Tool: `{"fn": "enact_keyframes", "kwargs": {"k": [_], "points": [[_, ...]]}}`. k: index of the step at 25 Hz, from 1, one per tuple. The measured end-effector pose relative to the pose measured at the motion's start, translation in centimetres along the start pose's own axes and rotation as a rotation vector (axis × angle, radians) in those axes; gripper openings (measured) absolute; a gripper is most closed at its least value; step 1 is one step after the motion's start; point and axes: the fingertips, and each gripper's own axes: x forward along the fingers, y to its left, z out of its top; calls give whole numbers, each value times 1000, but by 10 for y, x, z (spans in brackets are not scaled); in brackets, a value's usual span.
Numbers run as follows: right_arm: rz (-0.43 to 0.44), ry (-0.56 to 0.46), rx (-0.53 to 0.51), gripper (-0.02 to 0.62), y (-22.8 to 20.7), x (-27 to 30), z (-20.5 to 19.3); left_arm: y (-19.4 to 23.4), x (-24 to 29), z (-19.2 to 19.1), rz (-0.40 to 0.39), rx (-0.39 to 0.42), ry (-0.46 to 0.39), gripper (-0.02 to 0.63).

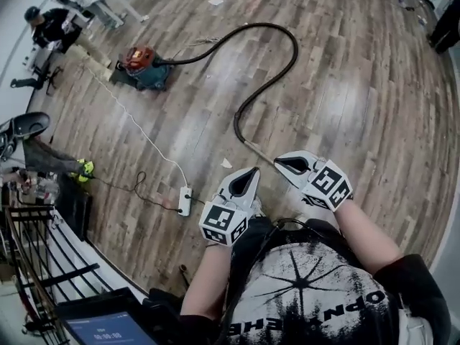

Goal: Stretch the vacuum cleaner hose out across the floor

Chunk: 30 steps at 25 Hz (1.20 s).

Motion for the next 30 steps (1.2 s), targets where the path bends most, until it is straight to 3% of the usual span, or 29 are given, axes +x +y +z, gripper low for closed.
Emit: {"fn": "enact_keyframes", "kwargs": {"k": [7,13,17,23,30], "points": [[-185,-12,69,5,-29,39,11,72,12,19,-144,45,18,3],[-265,13,61,5,-43,45,-8,84,35,-15,-218,39,77,2],[-286,28,68,5,-48,30,-18,68,47,-22,-240,28,96,3],[-264,52,73,5,-48,13,-9,52,50,1,-230,15,69,2],[-291,108,77,5,-92,45,-95,75,105,-70,-261,2,80,3]]}}
